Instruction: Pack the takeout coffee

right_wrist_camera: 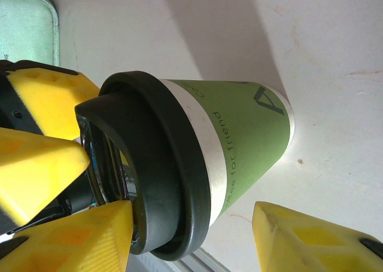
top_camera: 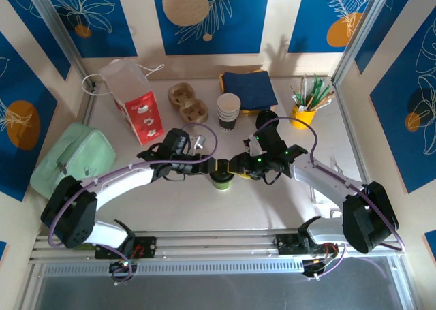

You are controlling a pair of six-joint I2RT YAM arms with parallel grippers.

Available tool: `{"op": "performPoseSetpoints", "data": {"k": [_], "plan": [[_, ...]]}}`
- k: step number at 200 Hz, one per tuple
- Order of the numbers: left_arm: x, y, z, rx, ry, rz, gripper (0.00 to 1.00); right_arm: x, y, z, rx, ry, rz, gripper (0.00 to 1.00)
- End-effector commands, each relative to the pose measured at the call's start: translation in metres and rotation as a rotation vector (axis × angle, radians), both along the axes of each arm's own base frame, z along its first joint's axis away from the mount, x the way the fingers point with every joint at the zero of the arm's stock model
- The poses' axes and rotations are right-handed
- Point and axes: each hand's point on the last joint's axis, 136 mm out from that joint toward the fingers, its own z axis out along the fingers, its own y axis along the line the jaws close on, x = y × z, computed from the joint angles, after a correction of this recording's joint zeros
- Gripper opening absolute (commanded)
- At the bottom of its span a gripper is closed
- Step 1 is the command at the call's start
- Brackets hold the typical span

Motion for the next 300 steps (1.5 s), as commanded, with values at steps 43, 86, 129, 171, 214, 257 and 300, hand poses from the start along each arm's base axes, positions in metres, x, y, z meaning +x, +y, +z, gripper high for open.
{"op": "performPoseSetpoints", "data": {"k": [43,86,129,171,214,257,300], "plan": [[-0.003,0.000,0.007,0.009,-0.031,-0.021,0.46,0.002,0.000,0.003,-0.005,0.001,-0.014,0.55],[-0.005,0.002,-0.004,0.032,-0.012,-0.026,0.43,0.005,0.000,0.008,0.009,-0.012,-0.033,0.55],[-0.007,0.004,-0.016,0.053,0.011,-0.023,0.41,0.005,-0.008,-0.004,-0.017,0.017,-0.078,0.54],[-0.008,0.006,-0.023,0.065,0.021,-0.018,0.40,0.002,-0.019,-0.021,-0.050,0.081,-0.139,0.54],[-0.010,0.011,-0.034,0.099,0.036,-0.012,0.38,-0.004,-0.027,-0.036,-0.064,0.127,-0.174,0.54],[-0.015,0.016,-0.047,0.128,0.055,-0.013,0.37,-0.017,-0.032,-0.058,-0.070,0.155,-0.183,0.53],[-0.014,0.014,-0.048,0.116,0.055,-0.011,0.36,-0.017,-0.030,-0.053,-0.061,0.127,-0.167,0.53]]}}
